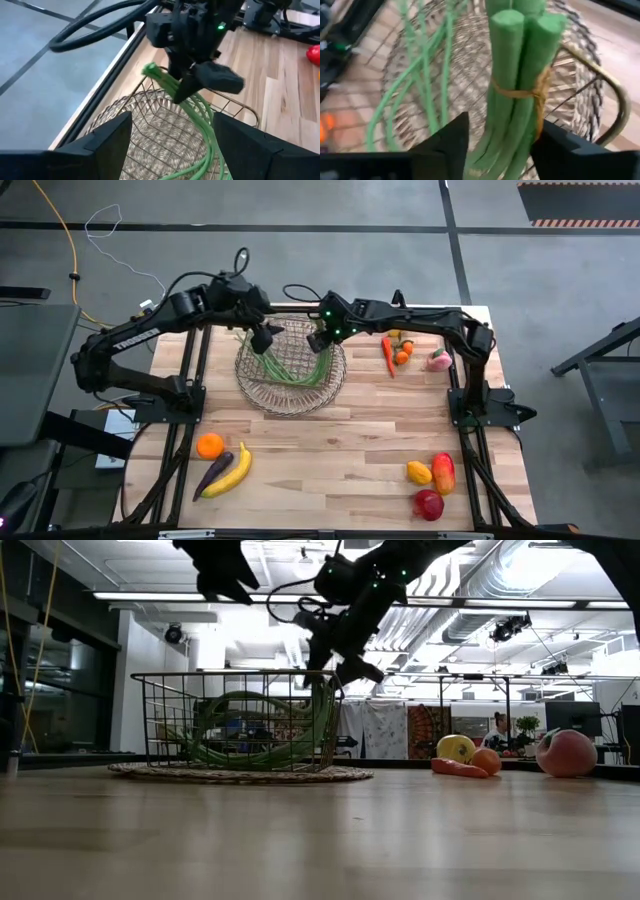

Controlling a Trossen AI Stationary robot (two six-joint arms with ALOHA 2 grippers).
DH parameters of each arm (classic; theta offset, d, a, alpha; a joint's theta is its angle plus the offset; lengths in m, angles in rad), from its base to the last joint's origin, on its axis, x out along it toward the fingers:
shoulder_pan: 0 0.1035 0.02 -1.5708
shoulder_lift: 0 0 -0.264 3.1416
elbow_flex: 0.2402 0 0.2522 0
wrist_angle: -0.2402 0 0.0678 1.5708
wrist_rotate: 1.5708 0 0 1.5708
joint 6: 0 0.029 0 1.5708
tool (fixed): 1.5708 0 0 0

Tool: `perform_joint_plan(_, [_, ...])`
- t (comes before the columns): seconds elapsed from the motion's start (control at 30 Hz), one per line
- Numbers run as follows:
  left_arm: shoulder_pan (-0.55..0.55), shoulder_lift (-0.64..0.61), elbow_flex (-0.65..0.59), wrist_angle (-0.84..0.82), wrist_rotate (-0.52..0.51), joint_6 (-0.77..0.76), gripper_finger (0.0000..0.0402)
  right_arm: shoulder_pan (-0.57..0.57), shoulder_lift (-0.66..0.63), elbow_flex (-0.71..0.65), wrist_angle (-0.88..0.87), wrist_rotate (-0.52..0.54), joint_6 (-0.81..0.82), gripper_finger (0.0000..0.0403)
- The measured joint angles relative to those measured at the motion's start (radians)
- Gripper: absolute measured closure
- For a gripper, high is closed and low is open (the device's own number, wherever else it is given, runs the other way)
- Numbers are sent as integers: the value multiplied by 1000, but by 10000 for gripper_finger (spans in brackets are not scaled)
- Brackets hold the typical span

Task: Build produce basket
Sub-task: Put the green string beans into the wire basket

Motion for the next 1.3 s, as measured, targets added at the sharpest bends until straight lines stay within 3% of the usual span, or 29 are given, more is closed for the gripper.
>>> perform_joint_plan(0.27, [0, -6, 0, 0, 0, -8, 135, 18, -4, 2, 57, -56, -3, 206])
perform_joint_plan(0.47, [0, -6, 0, 0, -3, -8, 135, 21, 6, 52, 106, 42, 69, 206])
perform_joint_plan(0.73, [0, -6, 0, 0, -20, -7, 135, 41, 84, 134, 2, 28, 48, 206])
perform_joint_plan(0.93, [0, -6, 0, 0, -65, 0, 135, 72, 153, 195, -39, 165, 92, 206])
perform_joint_plan(1.3, [-1, -6, 0, 1, -95, 2, 135, 119, 157, 228, -2, 166, -47, 206])
